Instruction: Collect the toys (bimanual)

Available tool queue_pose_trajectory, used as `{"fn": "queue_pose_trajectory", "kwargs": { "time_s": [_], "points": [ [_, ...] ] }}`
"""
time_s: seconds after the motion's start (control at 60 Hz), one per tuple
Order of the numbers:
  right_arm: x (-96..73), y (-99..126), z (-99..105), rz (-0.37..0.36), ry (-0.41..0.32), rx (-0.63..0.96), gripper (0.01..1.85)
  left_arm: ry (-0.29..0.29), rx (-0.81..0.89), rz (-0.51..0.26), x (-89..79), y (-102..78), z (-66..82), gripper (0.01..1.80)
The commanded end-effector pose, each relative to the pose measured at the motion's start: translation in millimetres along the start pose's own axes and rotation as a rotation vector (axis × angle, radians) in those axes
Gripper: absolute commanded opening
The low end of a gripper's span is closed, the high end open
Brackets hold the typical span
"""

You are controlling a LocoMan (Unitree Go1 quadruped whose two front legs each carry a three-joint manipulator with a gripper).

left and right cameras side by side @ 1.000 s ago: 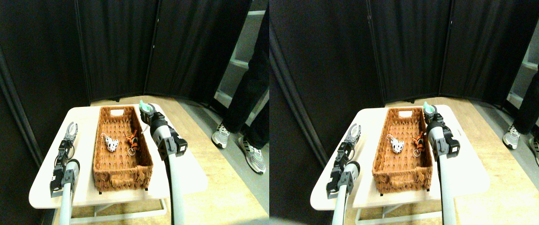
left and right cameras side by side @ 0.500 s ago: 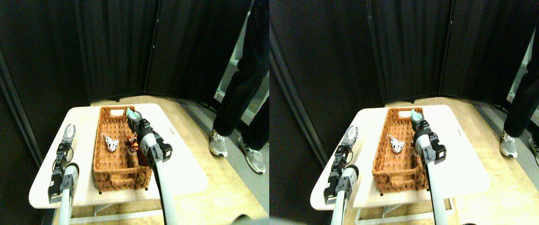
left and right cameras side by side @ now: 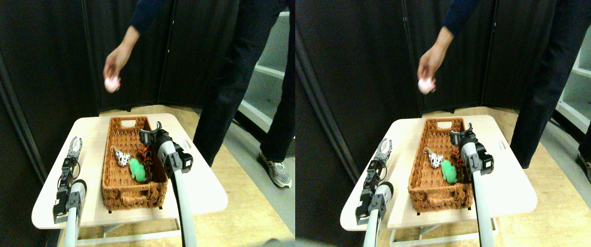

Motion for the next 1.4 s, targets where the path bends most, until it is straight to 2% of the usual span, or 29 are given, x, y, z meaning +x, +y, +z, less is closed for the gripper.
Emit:
{"fn": "queue_pose_trajectory", "kwargs": {
  "time_s": [0.017, 0.05, 0.067, 0.083, 0.117, 0.133, 0.167, 0.25, 0.283, 0.35, 0.417, 0.5, 0.65, 0.8, 0.933, 1.083, 1.4],
  "points": [
    [-5.9, 17.3, 15.9, 0.105, -0.063, -0.045, 0.48, -0.006, -0.006, -0.042, 2.9, -4.2, 2.7, 0.01],
    [-9.2, 22.2, 26.0, 0.136, -0.096, -0.06, 0.38, -0.005, -0.012, -0.041, 3.0, -4.8, 2.3, 0.01],
    [-9.2, 22.2, 26.0, 0.136, -0.096, -0.06, 0.38, -0.005, -0.012, -0.041, 3.0, -4.8, 2.3, 0.01],
    [-14.4, 26.0, 33.4, 0.132, -0.137, -0.078, 0.31, -0.001, -0.008, -0.045, 3.3, -4.8, 2.3, 0.01],
    [-15.8, 27.0, 35.9, 0.138, -0.147, -0.087, 0.28, -0.001, -0.01, -0.045, 3.4, -4.8, 2.4, 0.01],
    [-19.9, 29.7, 43.8, 0.147, -0.181, -0.1, 0.21, 0.001, -0.014, -0.043, 3.6, -5.0, 2.5, 0.01],
    [-21.4, 30.4, 46.5, 0.142, -0.198, -0.095, 0.19, 0.001, -0.012, -0.043, 3.6, -5.1, 2.5, 0.01],
    [-32.4, 33.0, 70.4, 0.153, -0.287, -0.101, 0.01, 0.011, -0.005, -0.049, 4.9, -5.9, 3.3, 0.01],
    [-35.5, 31.5, 80.6, 0.157, -0.319, -0.1, 0.01, -0.003, -0.011, -0.034, 4.5, -7.7, 3.2, 0.01],
    [-38.5, 28.9, 89.1, 0.157, -0.358, -0.106, 0.01, 0.004, -0.003, -0.034, 5.2, -8.2, 3.4, 0.01],
    [-45.1, 23.4, 100.7, 0.153, -0.389, -0.125, 0.01, 0.028, 0.004, -0.043, 7.0, -9.8, 2.9, 0.02],
    [-51.3, 14.4, 105.2, 0.129, -0.438, -0.119, 0.01, 0.056, 0.012, -0.052, 8.4, -12.0, 1.8, 0.03],
    [-52.7, 1.1, 106.3, 0.11, -0.433, -0.082, 0.01, 0.07, 0.01, -0.05, 9.7, -15.6, -1.3, 0.08],
    [-51.7, -17.0, 104.3, 0.095, -0.448, -0.055, 0.01, 0.081, 0.0, -0.064, 10.0, -21.9, -10.9, 0.21],
    [-45.2, -26.4, 99.5, 0.09, -0.45, -0.034, 0.01, 0.125, -0.039, -0.051, 8.2, -28.9, -18.9, 0.33],
    [-40.0, -30.4, 95.6, 0.068, -0.469, -0.008, 0.01, 0.166, -0.062, -0.037, -4.6, -35.7, -26.1, 0.42],
    [-35.0, -34.1, 97.9, 0.04, -0.471, -0.006, 0.01, 0.194, -0.099, -0.007, -35.6, -36.9, -27.2, 0.52]
  ]
}}
